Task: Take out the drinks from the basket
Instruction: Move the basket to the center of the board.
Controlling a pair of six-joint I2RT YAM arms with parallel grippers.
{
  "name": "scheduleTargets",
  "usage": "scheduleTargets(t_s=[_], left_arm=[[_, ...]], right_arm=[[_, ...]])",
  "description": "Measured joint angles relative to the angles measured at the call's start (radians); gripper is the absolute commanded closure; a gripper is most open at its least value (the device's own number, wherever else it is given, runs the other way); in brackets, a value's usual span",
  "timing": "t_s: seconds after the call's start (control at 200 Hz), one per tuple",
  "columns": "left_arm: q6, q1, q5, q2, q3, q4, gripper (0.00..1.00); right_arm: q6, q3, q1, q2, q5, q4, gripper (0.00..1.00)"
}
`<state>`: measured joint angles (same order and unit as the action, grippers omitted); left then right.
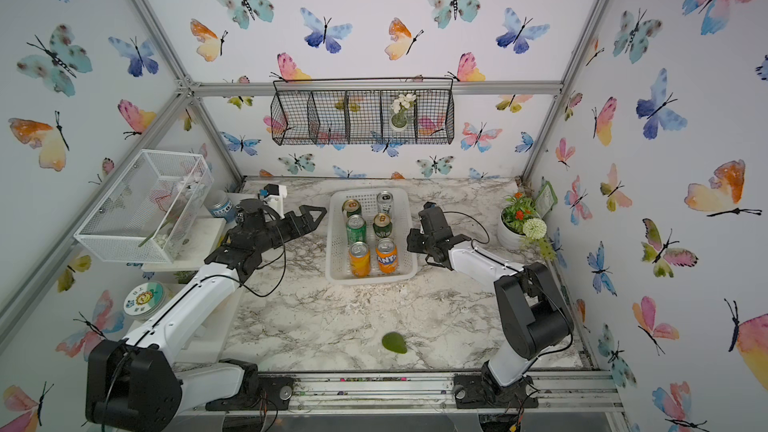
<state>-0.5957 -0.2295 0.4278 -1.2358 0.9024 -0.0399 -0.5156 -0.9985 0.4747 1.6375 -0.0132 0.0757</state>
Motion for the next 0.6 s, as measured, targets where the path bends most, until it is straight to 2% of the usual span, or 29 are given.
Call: scheduleTargets(t_s=[0.185,0.335,0.486,0.601], left_arm=[[0.016,-0.019,-0.008,0.002,0.016,0.022,0.01],[0.050,-0.076,-0.058,0.007,0.060,0.061,0.01],[0.112,-0.209,-0.185,0.024,0.113,0.092,0.01],[0.166,-0.317,-0.283,0.043,0.131,0.098,0.01]], right_arm=[[0.005,-0.006,-0.003,-0.036,0.046,0.030,0.35],[0.033,-0.011,-0.004,-0.122,0.089,0.043,0.27],[0.124,-0.011,-0.005,-0.211,0.028,-0.006,0.19],[0.181,-0.026,0.004,-0.218,-0.045,-0.018,0.14]])
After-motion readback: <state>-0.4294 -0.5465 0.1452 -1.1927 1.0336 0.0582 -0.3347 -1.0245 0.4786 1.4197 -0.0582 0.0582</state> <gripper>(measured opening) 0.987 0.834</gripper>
